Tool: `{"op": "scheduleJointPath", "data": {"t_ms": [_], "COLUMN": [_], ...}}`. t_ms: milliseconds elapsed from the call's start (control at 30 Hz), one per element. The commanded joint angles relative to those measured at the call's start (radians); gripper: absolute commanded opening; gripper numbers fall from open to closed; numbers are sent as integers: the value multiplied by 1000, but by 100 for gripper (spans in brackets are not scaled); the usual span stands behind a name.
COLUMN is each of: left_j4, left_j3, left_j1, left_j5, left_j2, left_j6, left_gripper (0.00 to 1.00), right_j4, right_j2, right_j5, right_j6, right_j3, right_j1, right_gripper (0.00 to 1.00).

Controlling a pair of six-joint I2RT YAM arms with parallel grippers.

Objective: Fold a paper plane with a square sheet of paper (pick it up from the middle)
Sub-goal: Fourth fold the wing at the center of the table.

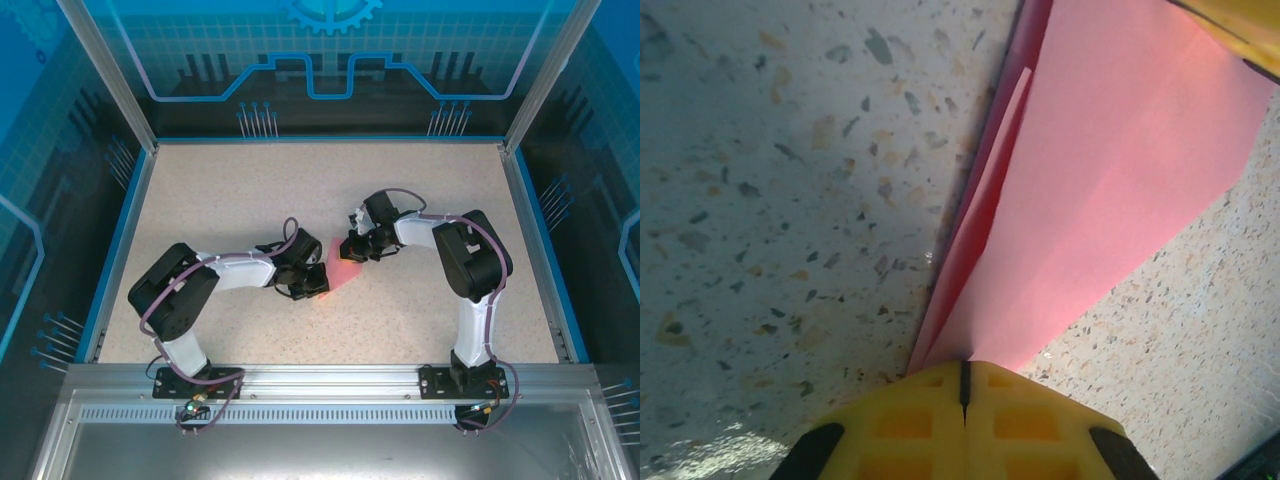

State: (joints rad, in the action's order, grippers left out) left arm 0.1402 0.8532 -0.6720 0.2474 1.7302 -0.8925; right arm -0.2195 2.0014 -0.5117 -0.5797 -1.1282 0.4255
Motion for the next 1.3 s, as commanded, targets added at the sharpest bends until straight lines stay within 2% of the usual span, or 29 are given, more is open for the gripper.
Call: {"op": "scheduleJointPath", "data": {"t_ms": [0,700,867,1033,1167,1267], "left_j4": [72,59,-13,-51,-37,-39], "left_j3": [-48,-152,-120,-64,-17,5], "left_j1": [16,20,23,32,40,41], "left_j5": [-18,56,105,62,28,43], "left_j2": [-7,-68,-124,-155,-108,-59], "left_j6": [-13,-25,-22,-13,-17,-14], "left_gripper": [0,0,0,0,0,0], "right_j4": [-139,-151,-152,-150,-151,-149], "right_j2": [127,132,131,131,131,130], "right_j5": [219,223,221,219,216,215], "right_j6": [12,14,14,12,10,11], "right_j3": [59,51,48,44,45,46], "right_j1": [14,15,14,15,15,15], "right_gripper": [0,0,0,0,0,0]}}
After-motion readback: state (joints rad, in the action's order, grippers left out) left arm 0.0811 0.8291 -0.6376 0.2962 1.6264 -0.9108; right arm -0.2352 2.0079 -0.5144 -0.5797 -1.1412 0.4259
